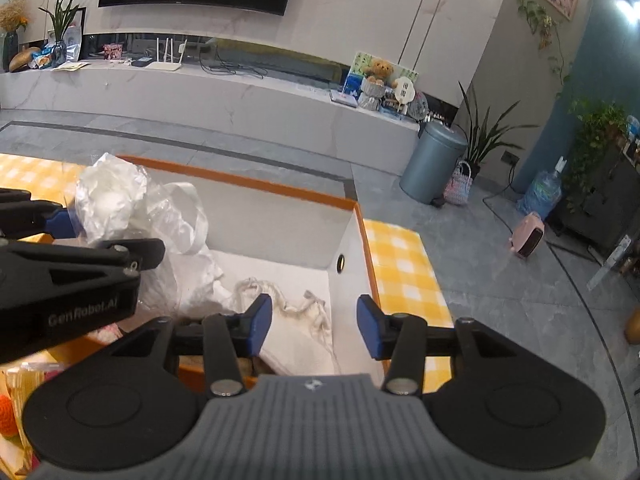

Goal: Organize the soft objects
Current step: 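Carry the plastic bag and insole over the orange box and open both grippers, then move both tools back over the remaining items on the table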

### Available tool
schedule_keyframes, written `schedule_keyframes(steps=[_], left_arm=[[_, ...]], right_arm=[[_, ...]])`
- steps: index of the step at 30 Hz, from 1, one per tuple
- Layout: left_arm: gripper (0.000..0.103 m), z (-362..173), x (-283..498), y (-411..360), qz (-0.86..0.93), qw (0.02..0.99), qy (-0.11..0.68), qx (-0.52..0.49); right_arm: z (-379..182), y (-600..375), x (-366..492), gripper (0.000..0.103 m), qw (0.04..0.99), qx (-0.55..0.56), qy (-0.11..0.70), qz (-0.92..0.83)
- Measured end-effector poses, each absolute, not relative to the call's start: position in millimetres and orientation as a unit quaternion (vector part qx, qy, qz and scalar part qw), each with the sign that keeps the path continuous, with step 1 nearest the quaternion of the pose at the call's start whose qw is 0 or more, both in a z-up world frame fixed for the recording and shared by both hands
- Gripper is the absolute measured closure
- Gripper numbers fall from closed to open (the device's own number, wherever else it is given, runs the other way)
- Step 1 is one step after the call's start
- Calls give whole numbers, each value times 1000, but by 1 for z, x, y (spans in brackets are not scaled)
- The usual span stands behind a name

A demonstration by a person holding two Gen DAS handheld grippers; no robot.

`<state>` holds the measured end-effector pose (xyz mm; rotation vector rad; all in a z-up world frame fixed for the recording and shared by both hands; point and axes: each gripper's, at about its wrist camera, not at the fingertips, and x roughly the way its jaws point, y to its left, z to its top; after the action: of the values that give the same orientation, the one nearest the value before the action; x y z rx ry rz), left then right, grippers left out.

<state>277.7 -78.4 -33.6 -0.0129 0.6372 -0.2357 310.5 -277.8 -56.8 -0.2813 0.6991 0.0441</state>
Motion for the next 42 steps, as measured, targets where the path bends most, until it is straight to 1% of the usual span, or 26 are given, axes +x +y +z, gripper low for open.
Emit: schedule_keyframes(steps=[2, 4, 6, 7, 10, 12, 14, 16, 20, 25, 29, 34, 38, 42], left_arm=[[49, -33, 276, -77, -115, 943, 312, -8], [44, -30, 273, -76, -115, 944, 309, -6], [30, -27, 271, -77, -118, 945, 304, -8], [28, -23, 268, -75, -116, 947, 301, -11], [27, -10, 261, -73, -113, 952, 284, -20], [24, 1, 254, -71, -109, 958, 265, -29], [24, 14, 245, -69, -108, 962, 247, -44], [24, 26, 232, -66, -109, 966, 230, -51], [24, 46, 200, -63, -107, 974, 194, -43], [24, 58, 150, -61, -119, 981, 151, -16], [25, 51, 113, -64, -110, 984, 137, -7], [26, 37, 81, -56, -96, 983, 156, -16], [27, 24, 74, -44, -90, 971, 220, -17], [28, 2, 65, -31, -86, 960, 267, -10]], right_arm=[[-56, -281, 309, 56, 928, -123, 350, 23], [-54, -283, 306, 56, 928, -115, 352, 23], [-52, -285, 302, 56, 930, -116, 348, 24], [-50, -285, 299, 56, 931, -116, 346, 24], [-40, -287, 291, 56, 934, -112, 339, 22], [-31, -288, 281, 55, 937, -109, 330, 22], [-21, -291, 268, 54, 943, -103, 315, 22], [-11, -294, 252, 50, 950, -94, 298, 24], [4, -299, 212, 46, 962, -72, 262, 20], [4, -297, 158, 45, 970, -26, 237, 40], [-9, -289, 115, 45, 977, 5, 209, 29], [-39, -275, 79, 45, 968, 54, 242, 40], [-65, -260, 59, 45, 958, 45, 278, 50], [-88, -244, 49, 45, 943, 35, 325, 66]])
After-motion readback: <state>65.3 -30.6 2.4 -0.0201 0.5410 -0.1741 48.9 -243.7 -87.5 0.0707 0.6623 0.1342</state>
